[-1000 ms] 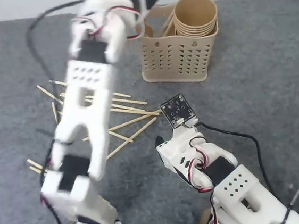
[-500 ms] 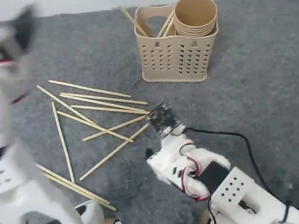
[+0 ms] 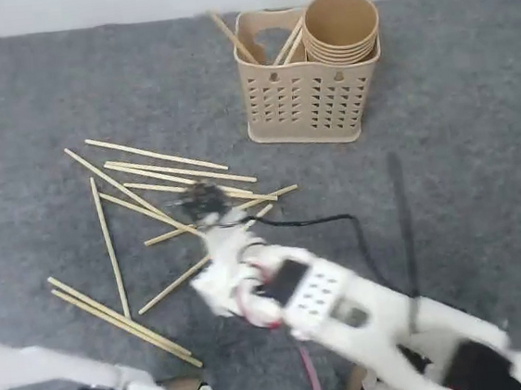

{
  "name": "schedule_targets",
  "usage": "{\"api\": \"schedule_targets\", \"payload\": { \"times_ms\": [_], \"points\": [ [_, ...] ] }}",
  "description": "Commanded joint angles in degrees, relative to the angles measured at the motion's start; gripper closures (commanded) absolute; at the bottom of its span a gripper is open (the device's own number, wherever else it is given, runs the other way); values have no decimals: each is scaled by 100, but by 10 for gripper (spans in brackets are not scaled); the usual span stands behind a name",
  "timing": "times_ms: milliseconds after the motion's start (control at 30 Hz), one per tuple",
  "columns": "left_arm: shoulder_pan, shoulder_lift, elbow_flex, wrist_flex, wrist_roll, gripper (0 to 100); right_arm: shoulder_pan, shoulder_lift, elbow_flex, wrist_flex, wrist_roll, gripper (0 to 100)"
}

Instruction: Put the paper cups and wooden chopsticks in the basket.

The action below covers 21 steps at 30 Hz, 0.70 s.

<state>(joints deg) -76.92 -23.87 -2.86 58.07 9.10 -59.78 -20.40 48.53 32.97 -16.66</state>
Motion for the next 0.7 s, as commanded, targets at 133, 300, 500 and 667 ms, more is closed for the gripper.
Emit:
{"api": "schedule_targets", "payload": {
  "times_ms": [133,300,500,667],
  "points": [
    [-1662,-176,1253,-2127,9,640,-875,1815,-1934,-374,-580,821],
    [-2330,-149,1833,-3156,9,640,-1244,2492,-2514,-400,-712,822],
    [-2884,554,1842,-3780,9,640,-1323,3081,-3244,-382,-668,821],
    [-3262,1618,1455,-4167,9,640,-1473,3776,-3842,-374,-668,822]
  ]
}}
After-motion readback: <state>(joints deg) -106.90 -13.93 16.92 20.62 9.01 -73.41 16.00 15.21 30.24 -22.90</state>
